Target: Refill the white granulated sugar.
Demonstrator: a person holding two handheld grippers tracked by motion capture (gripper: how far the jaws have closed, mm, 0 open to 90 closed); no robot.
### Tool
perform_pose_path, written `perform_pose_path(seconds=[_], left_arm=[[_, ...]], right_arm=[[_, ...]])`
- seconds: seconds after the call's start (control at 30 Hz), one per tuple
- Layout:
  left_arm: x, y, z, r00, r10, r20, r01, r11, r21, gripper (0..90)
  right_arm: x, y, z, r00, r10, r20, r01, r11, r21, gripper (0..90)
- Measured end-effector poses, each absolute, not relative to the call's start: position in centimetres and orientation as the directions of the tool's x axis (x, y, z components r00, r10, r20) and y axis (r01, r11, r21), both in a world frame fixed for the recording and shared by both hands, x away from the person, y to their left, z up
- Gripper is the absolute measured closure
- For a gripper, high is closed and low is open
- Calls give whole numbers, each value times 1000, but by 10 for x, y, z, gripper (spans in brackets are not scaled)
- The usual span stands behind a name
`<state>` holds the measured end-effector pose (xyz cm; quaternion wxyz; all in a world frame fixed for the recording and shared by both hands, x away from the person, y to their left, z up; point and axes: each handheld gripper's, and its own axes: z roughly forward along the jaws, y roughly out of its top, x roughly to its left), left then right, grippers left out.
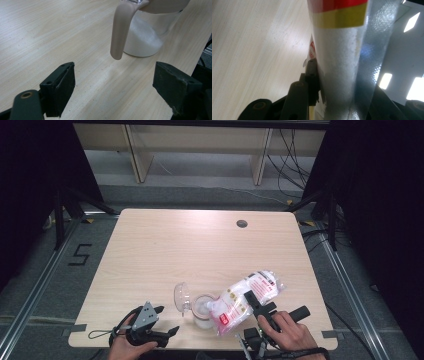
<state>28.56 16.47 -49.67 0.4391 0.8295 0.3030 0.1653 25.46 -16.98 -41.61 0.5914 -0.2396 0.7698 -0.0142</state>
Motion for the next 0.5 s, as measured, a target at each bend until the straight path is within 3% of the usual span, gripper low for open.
perform_pose_path(seconds=[0.23,0.5], left_arm=[[285,163,-497,757,653,-8,365,-413,835,177],[284,163,-498,753,658,-17,376,-409,831,177]], right_arm=[[255,-171,-419,-209,-346,-915,-341,902,-263,720],[262,-170,-417,-212,-368,-906,-362,890,-277,723]])
